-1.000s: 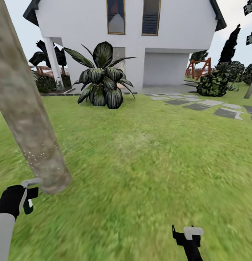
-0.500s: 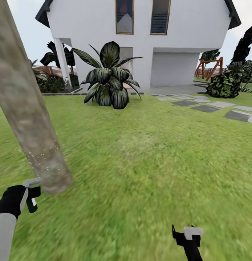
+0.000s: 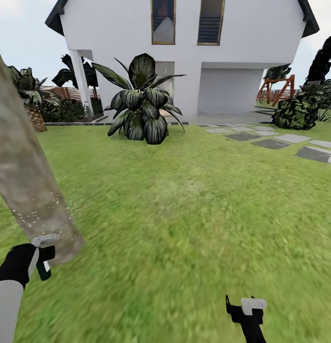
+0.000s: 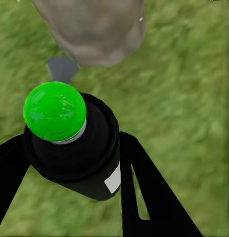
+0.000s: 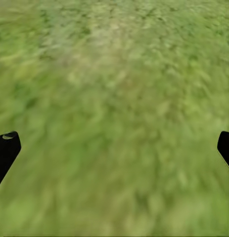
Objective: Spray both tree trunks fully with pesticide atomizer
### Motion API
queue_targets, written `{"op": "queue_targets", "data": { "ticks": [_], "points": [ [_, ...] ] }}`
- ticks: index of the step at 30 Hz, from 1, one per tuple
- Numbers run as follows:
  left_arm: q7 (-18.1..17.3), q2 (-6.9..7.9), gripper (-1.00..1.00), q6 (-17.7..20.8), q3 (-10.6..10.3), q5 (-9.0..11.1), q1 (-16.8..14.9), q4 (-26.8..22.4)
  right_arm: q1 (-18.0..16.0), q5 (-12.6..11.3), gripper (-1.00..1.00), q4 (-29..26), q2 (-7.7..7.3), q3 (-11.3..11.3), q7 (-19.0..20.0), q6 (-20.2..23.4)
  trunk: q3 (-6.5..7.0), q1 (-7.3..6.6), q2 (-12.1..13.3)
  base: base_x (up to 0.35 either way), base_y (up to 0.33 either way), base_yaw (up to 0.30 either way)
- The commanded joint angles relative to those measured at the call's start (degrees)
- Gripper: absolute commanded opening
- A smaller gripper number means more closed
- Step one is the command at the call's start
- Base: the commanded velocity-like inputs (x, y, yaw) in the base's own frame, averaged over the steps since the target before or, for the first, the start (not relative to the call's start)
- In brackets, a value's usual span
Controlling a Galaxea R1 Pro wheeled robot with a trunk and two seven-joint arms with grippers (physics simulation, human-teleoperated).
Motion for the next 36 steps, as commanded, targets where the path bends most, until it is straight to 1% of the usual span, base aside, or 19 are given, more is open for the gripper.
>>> {"op": "queue_targets", "data": {
  "ticks": [1,4,16,22,30,36],
  "points": [
    [-0.5,-0.12,-1.0,0.2,0.3,-0.6,-0.1,-0.1,0.0,0.6,1.0,0.1,-0.01,-0.2,-0.4,-0.1,-0.05,0.01,0.0,0.236,-0.188,0.156],
    [-0.4,-0.37,-1.0,0.2,0.3,-0.6,-0.1,-0.1,0.0,0.6,1.0,0.1,0.02,-0.2,-0.4,-0.1,-0.05,0.01,0.0,0.236,-0.188,0.233],
    [-0.4,-0.48,-1.0,0.2,0.3,-0.6,-0.1,0.0,0.0,0.6,1.0,0.1,0.02,-0.2,-0.4,-0.1,-0.05,0.01,0.0,0.235,-0.189,0.264],
    [-0.5,-0.5,-1.0,0.2,0.3,-0.7,-0.1,0.0,0.0,0.6,1.0,0.1,0.02,-0.2,-0.4,-0.1,-0.05,0.01,0.0,0.136,-0.247,0.027],
    [-0.5,-0.57,-1.0,0.2,0.3,-0.7,-0.1,0.0,0.0,0.6,1.0,0.1,0.02,-0.2,-0.4,-0.1,-0.05,0.01,0.0,0.011,-0.274,0.002],
    [-0.3,-0.41,-1.0,0.2,0.3,-0.8,-0.1,0.0,0.0,0.6,1.0,0.1,0.02,-0.2,-0.4,-0.1,-0.05,0.01,0.0,0.002,-0.275,0.208]
  ]
}}
